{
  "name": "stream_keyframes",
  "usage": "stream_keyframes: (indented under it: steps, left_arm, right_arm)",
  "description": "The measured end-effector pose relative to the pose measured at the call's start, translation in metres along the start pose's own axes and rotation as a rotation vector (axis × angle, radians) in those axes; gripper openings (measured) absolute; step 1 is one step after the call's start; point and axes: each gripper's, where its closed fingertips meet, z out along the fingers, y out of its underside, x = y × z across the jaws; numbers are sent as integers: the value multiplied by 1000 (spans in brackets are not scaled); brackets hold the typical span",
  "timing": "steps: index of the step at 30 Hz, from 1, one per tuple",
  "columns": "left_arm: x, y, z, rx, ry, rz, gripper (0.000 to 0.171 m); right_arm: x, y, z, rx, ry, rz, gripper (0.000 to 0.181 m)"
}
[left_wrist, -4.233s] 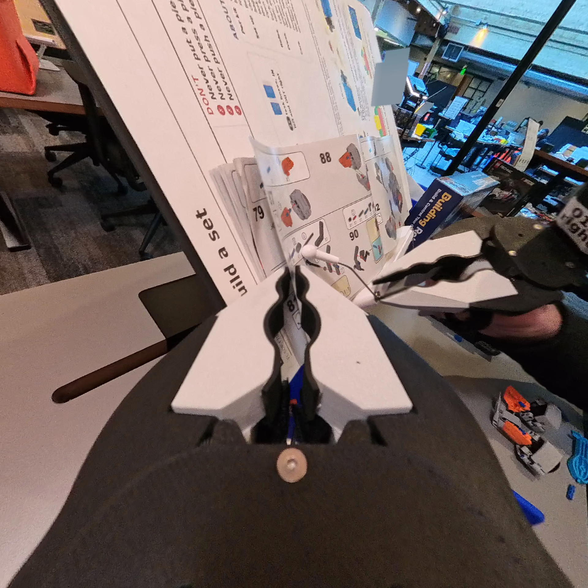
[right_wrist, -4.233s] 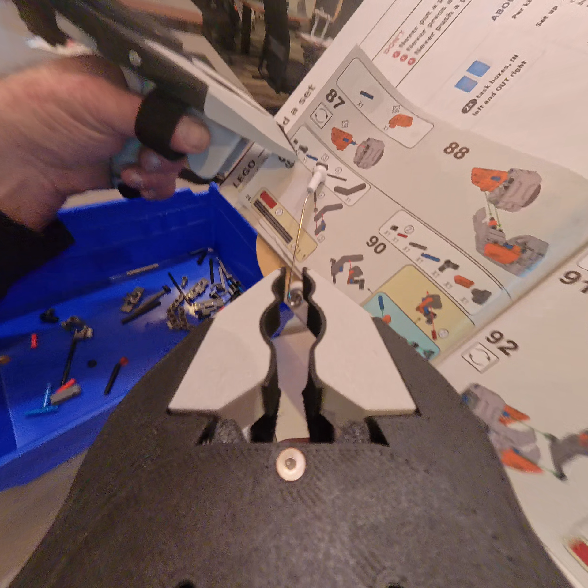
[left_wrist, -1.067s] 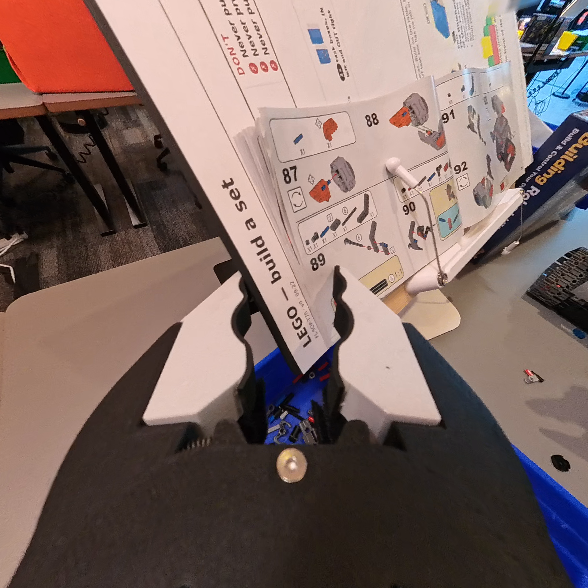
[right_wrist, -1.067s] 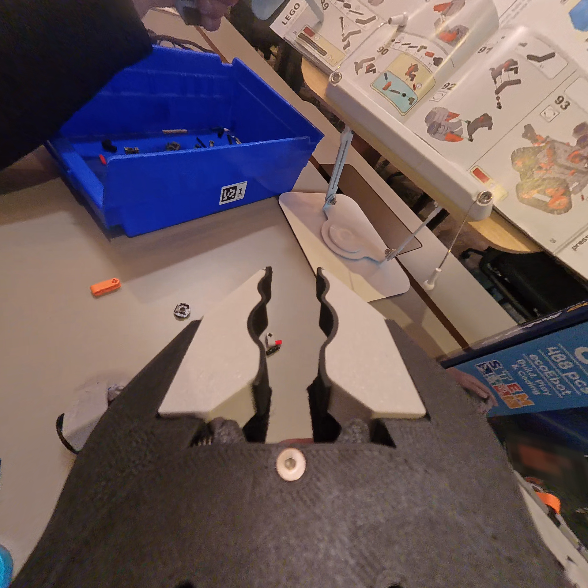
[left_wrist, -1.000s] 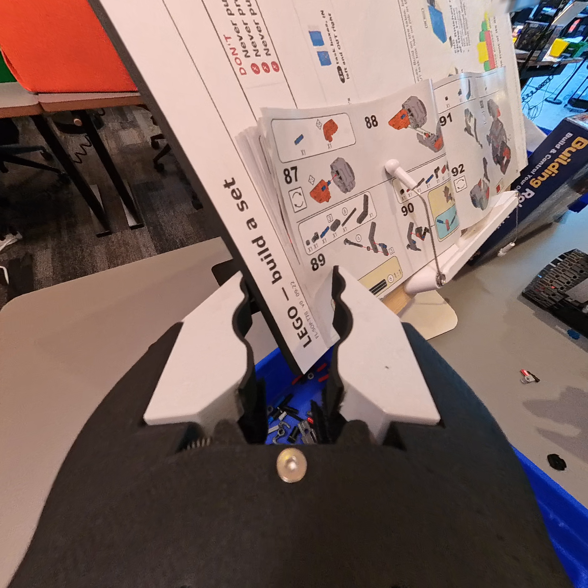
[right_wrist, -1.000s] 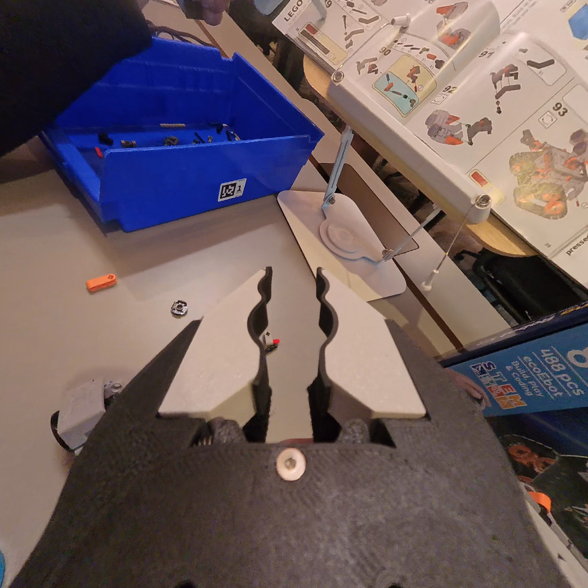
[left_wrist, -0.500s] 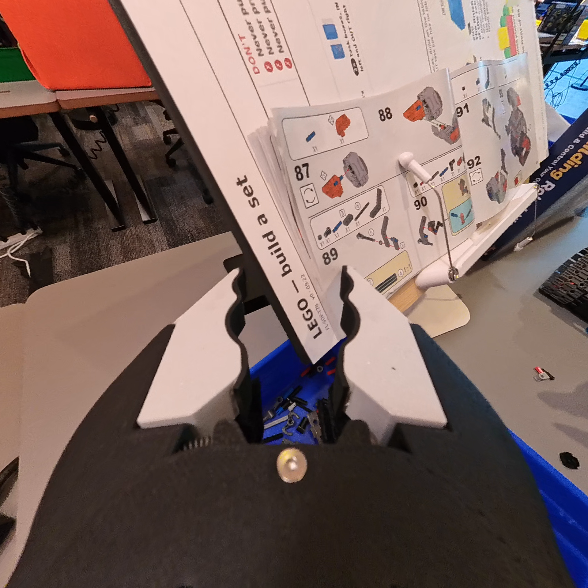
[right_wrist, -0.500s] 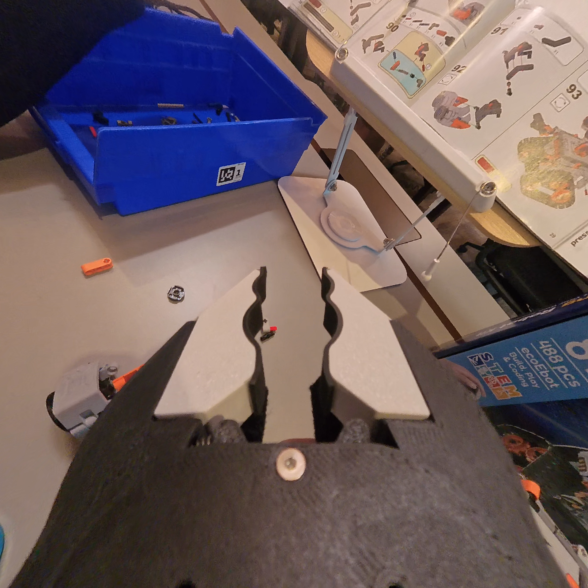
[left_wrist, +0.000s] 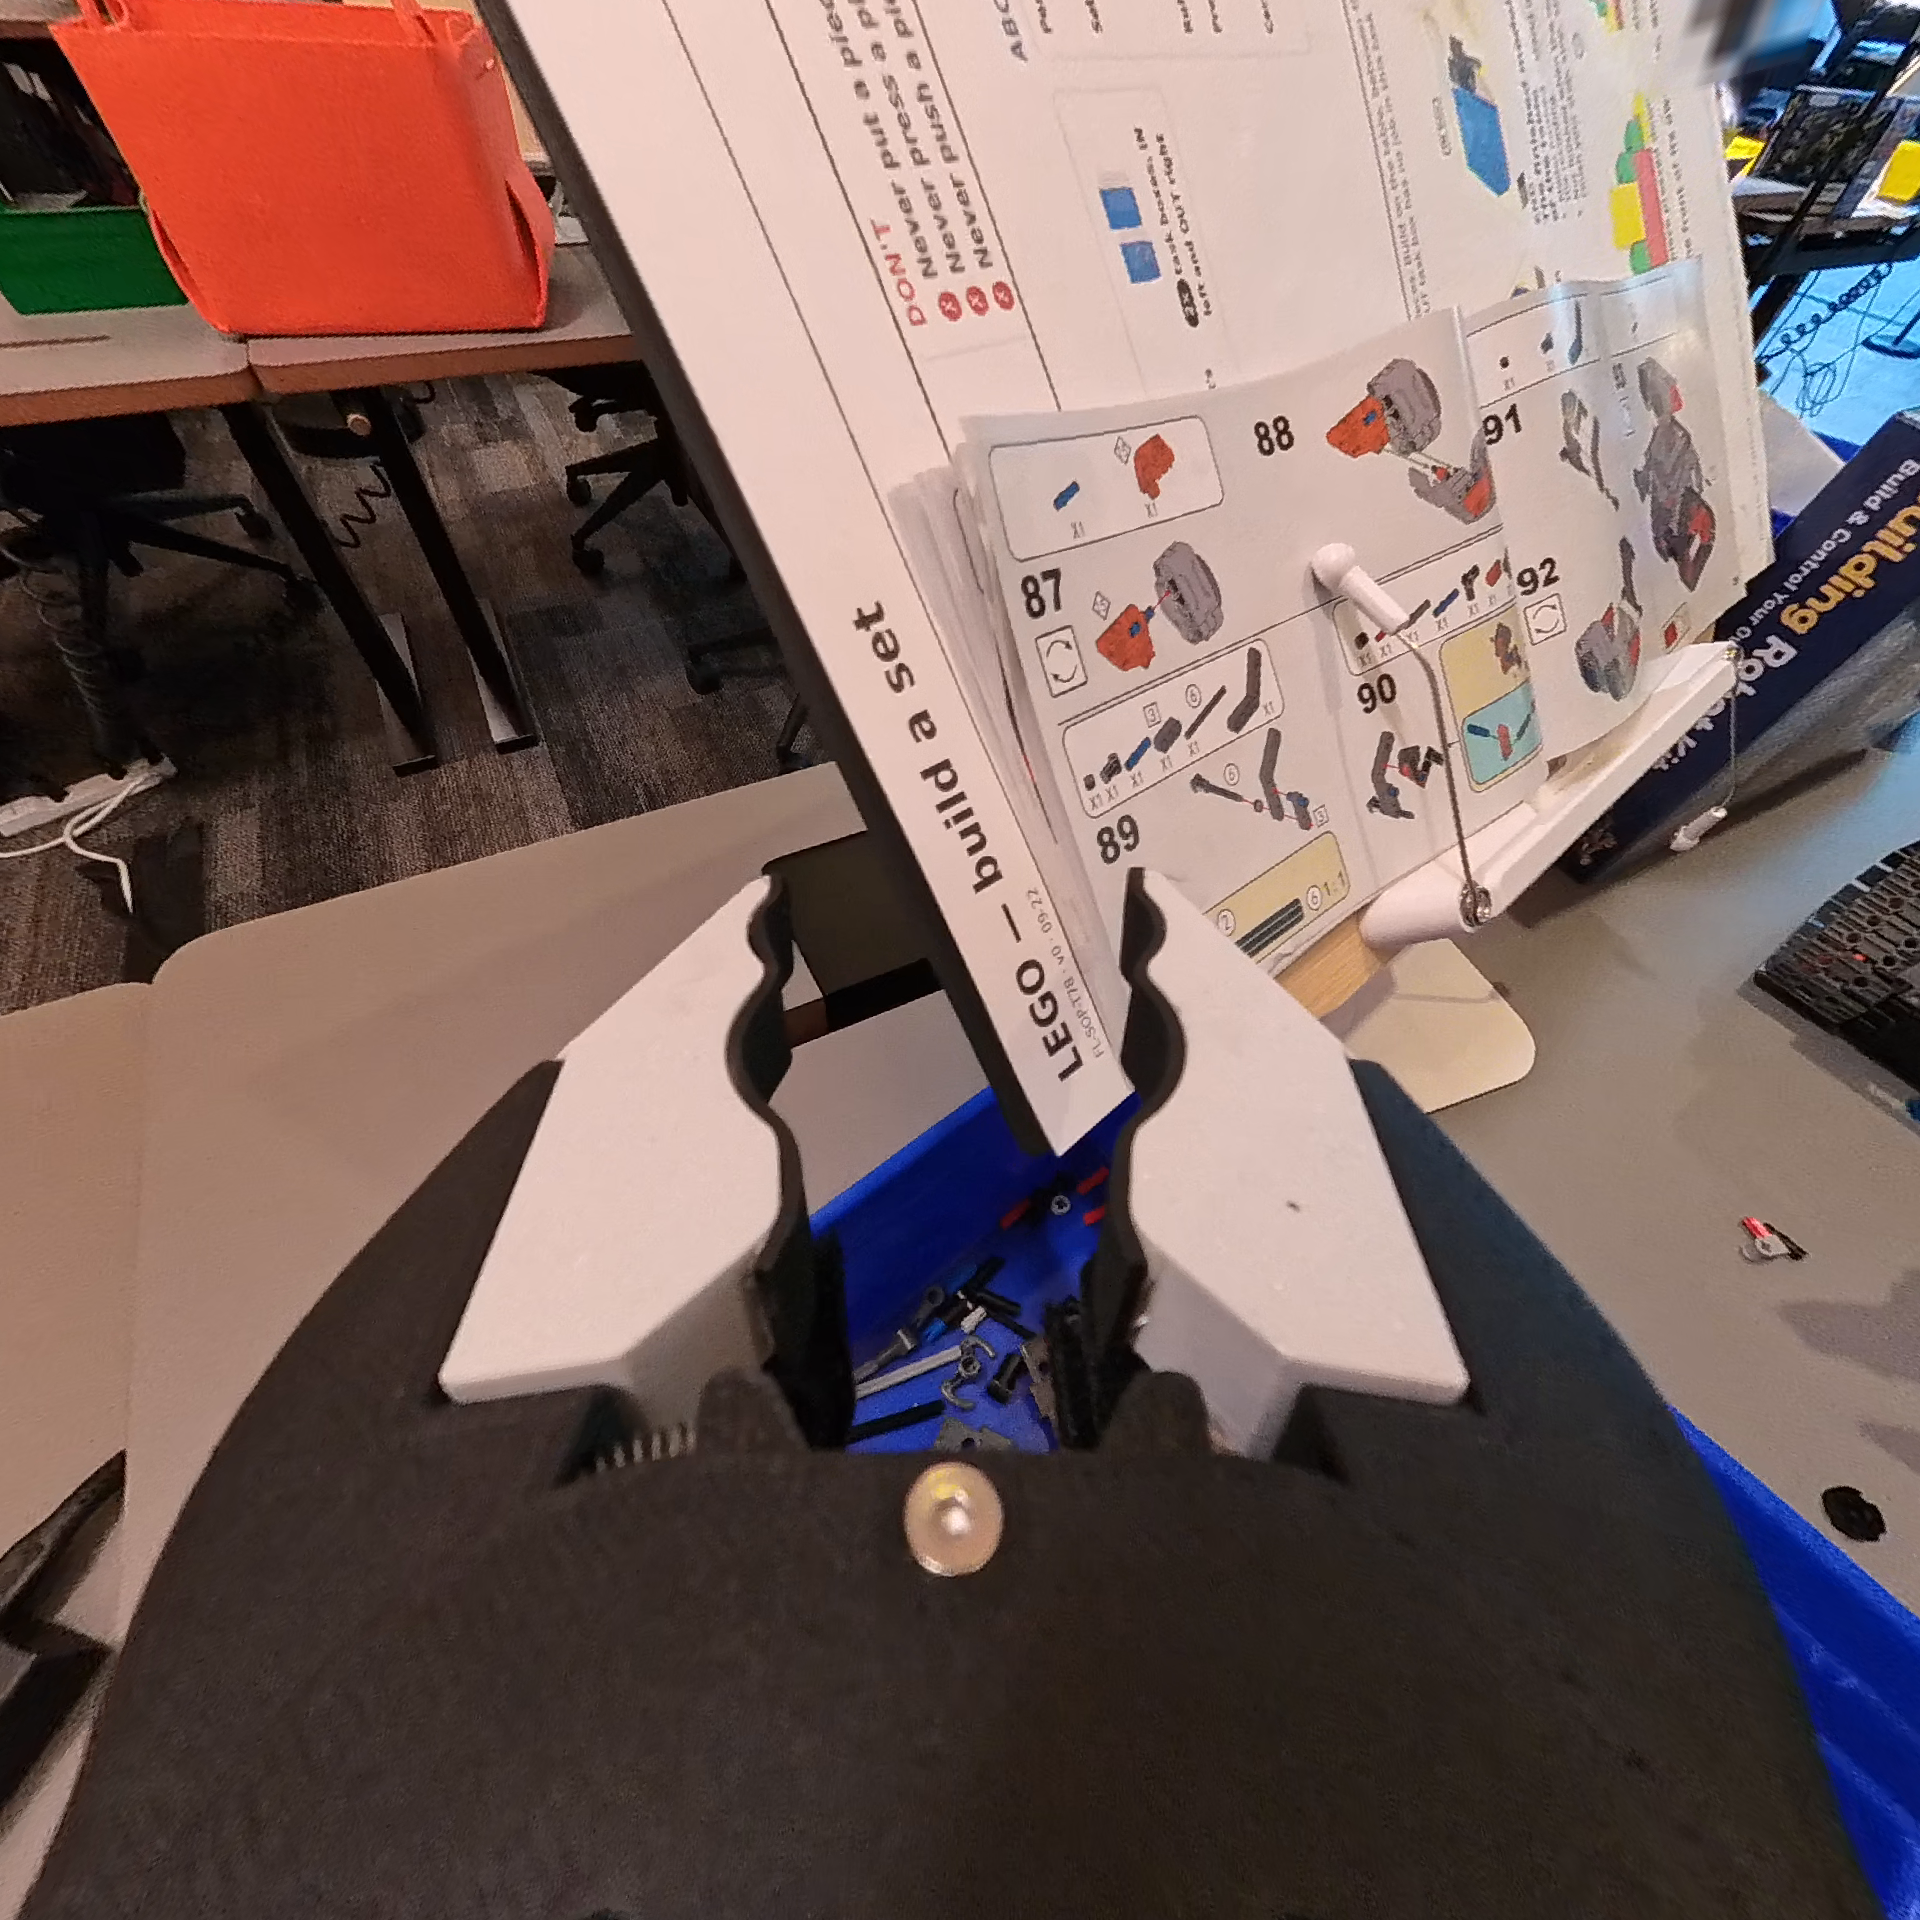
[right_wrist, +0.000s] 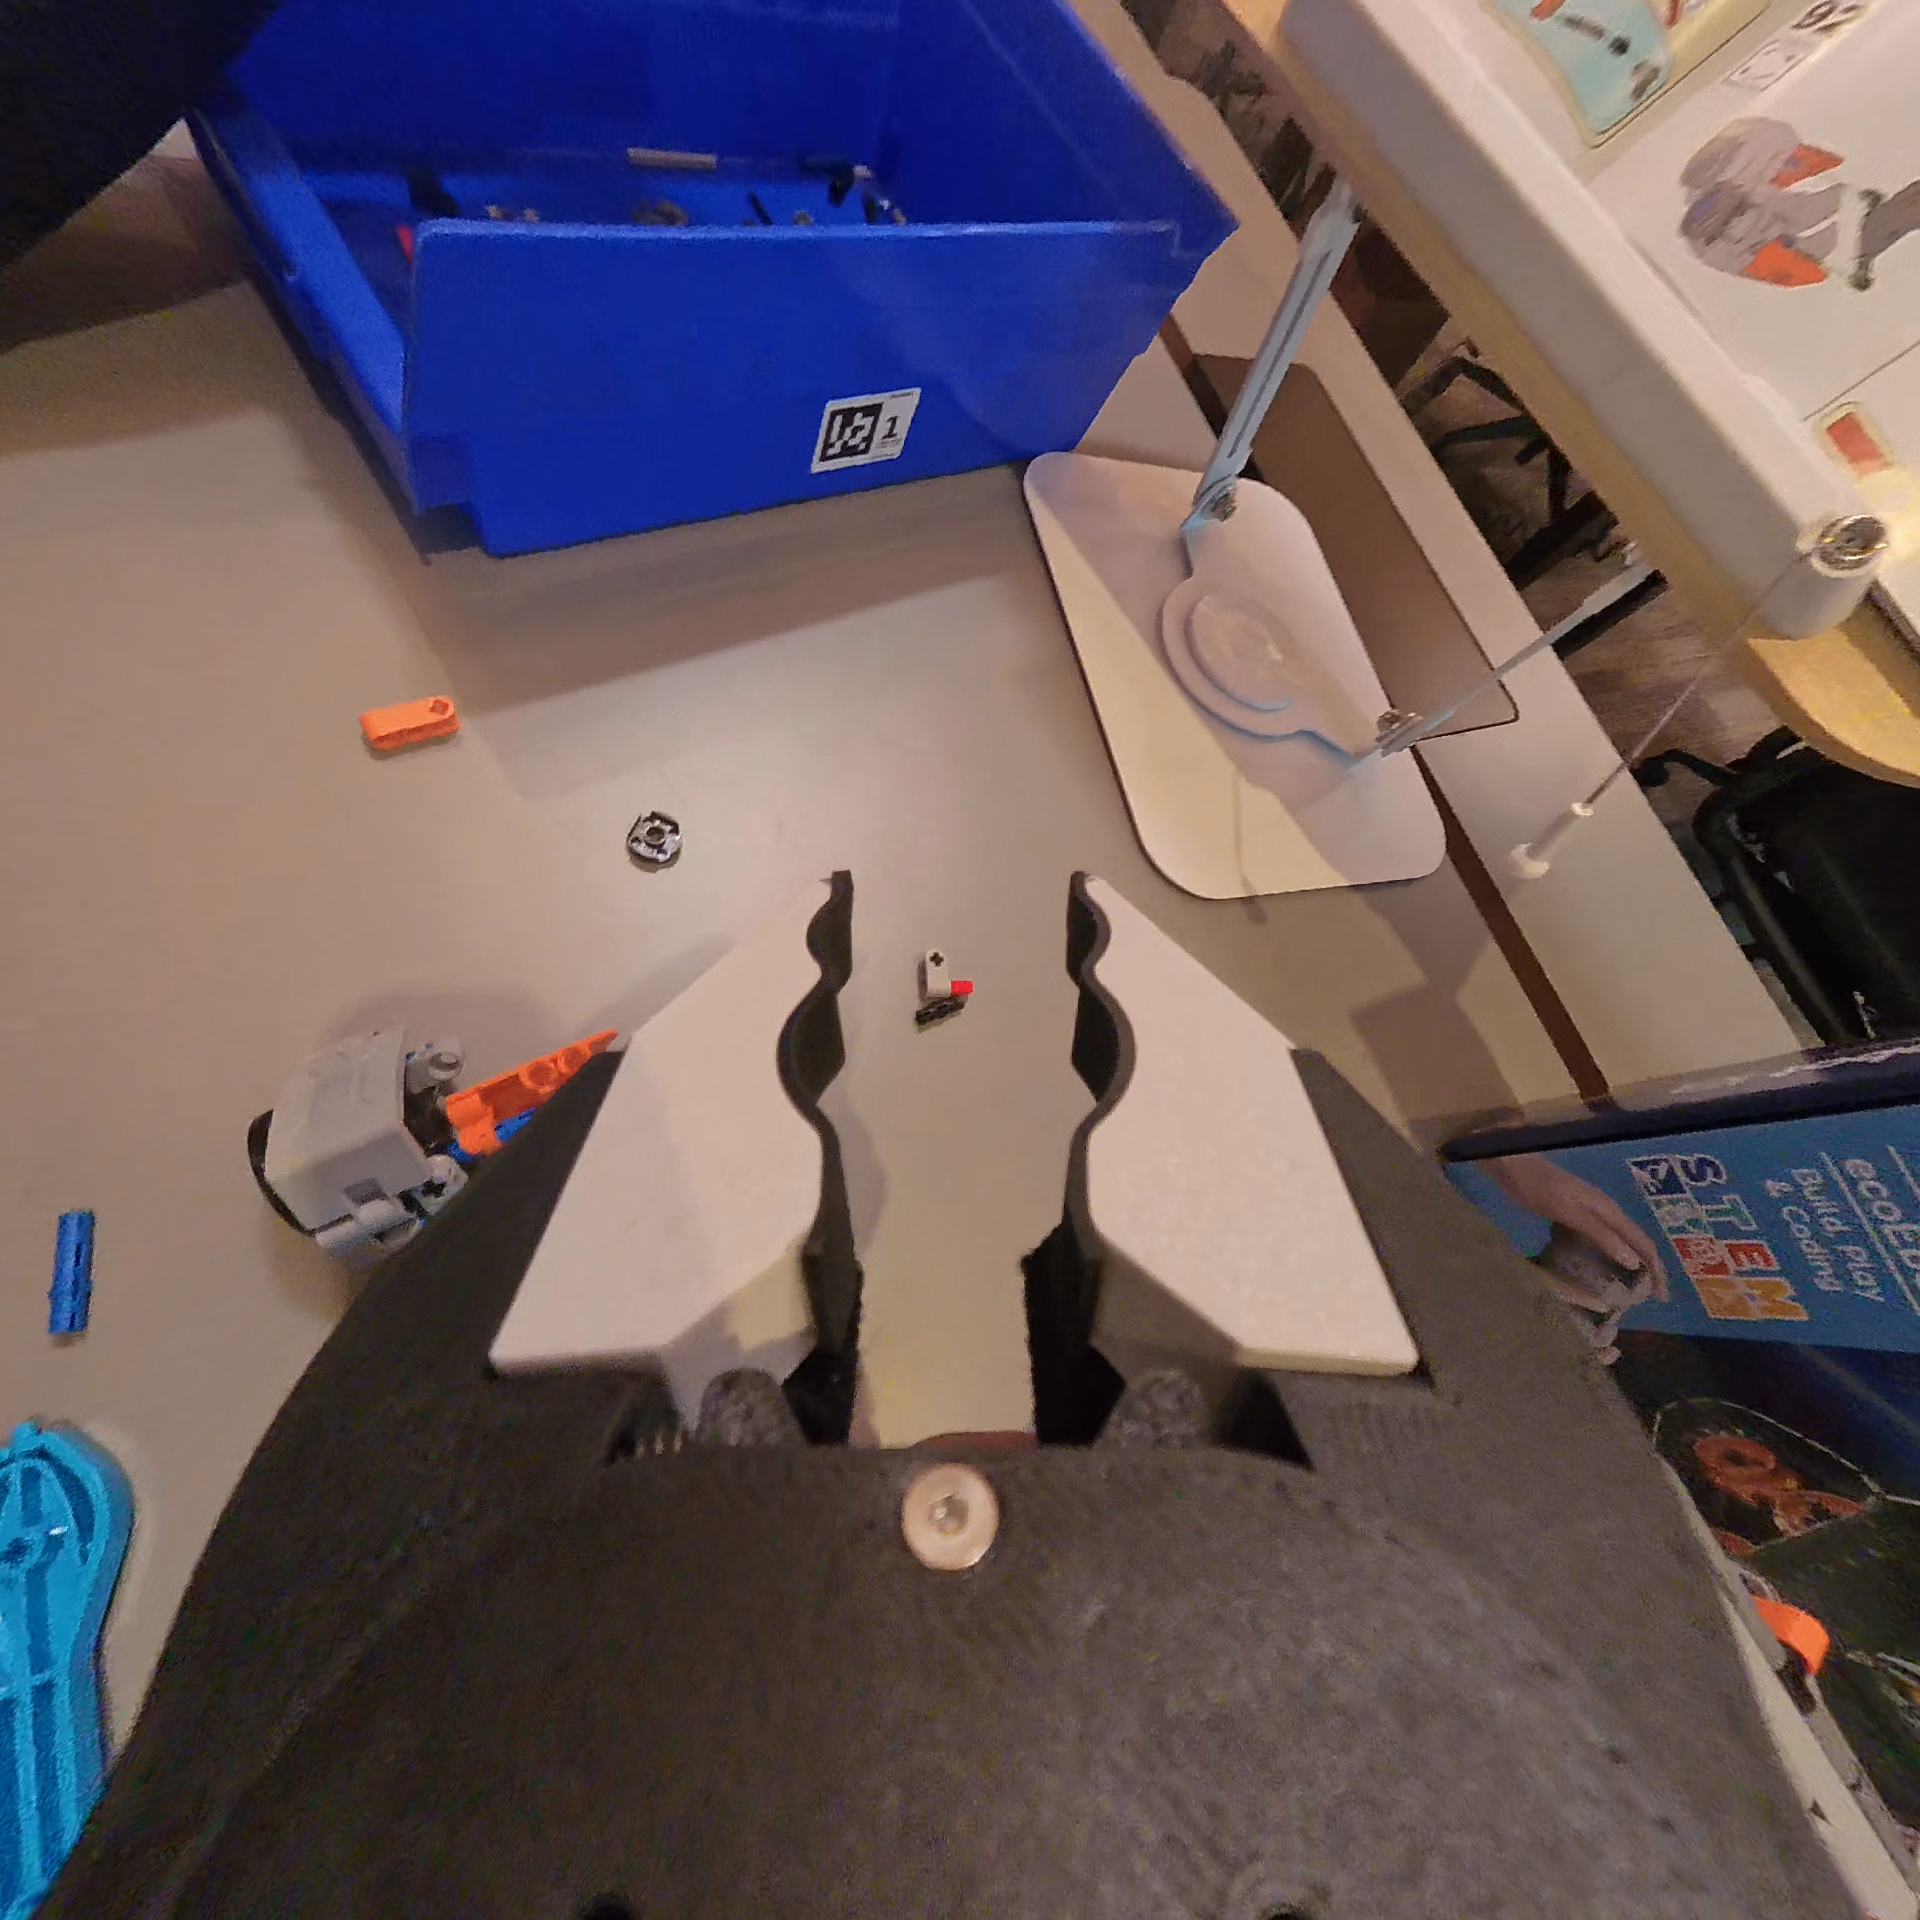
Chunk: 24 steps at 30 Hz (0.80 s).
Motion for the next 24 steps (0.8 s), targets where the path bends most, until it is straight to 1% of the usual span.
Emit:
stream_keyframes:
  steps: [10, 14, 24]
  left_arm:
    - [0, -8, -11, 24, -13, 14, 61]
    - [2, -11, -14, 29, -17, 26, 61]
    - [5, -15, -20, 37, -18, 36, 61]
  right_arm:
    - [-17, 13, -5, -83, -92, -52, 45]
    - [-25, 22, -11, -121, -143, -67, 49]
    - [-30, 32, -20, -150, -180, -85, 51]
